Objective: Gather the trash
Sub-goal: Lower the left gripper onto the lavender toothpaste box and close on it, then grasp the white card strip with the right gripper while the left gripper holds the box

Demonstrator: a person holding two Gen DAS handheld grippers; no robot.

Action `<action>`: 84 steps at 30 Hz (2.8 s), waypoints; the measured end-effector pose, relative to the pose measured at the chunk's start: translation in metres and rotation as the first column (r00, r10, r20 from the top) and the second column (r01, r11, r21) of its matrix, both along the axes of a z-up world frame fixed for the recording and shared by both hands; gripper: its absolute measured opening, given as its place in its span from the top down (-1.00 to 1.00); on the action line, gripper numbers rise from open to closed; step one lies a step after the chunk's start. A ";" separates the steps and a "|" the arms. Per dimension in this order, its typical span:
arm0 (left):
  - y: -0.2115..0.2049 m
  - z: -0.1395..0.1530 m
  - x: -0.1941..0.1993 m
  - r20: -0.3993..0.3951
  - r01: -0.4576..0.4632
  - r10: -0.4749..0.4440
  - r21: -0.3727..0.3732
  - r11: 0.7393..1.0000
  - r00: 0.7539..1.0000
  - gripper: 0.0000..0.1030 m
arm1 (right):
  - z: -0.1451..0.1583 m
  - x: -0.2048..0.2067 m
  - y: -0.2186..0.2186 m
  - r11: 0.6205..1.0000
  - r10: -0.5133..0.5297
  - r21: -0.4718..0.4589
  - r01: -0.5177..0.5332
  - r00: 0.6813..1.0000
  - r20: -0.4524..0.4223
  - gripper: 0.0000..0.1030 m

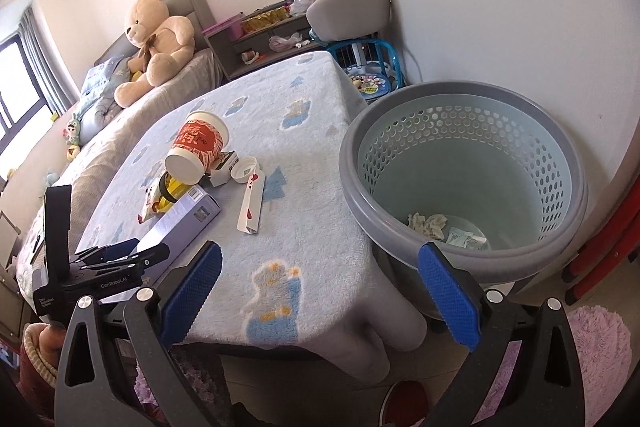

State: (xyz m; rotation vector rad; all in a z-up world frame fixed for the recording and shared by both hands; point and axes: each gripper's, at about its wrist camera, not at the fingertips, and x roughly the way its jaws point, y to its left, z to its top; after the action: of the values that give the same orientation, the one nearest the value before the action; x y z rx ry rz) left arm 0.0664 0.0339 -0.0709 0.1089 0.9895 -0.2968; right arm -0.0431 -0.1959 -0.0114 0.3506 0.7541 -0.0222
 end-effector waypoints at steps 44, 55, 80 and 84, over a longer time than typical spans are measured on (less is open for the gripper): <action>-0.035 -0.013 -0.001 -0.009 0.037 -0.037 0.005 0.999 0.999 0.18 | -0.005 0.014 0.019 1.000 0.026 0.004 -0.025 0.999 -0.035 -0.87; -0.008 0.032 -0.035 0.096 -0.014 0.016 -0.023 1.000 0.995 0.17 | -0.004 0.054 0.046 0.994 0.102 -0.042 -0.103 0.994 -0.037 -0.87; 0.038 0.047 -0.023 0.153 -0.146 0.149 -0.025 0.989 0.977 0.17 | -0.061 0.140 0.091 0.947 0.092 -0.283 -0.152 0.972 -0.216 -0.39; 0.041 0.045 -0.021 0.147 -0.159 0.161 -0.027 0.987 0.976 0.17 | -0.063 0.143 0.095 0.942 0.098 -0.293 -0.166 0.968 -0.233 -0.21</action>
State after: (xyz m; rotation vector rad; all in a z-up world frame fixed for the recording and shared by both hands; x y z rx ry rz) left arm 0.0450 0.0745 -0.0254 0.0364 0.8415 -0.1464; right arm 0.1003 -0.1011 -0.0748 -0.0059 0.9724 -0.0516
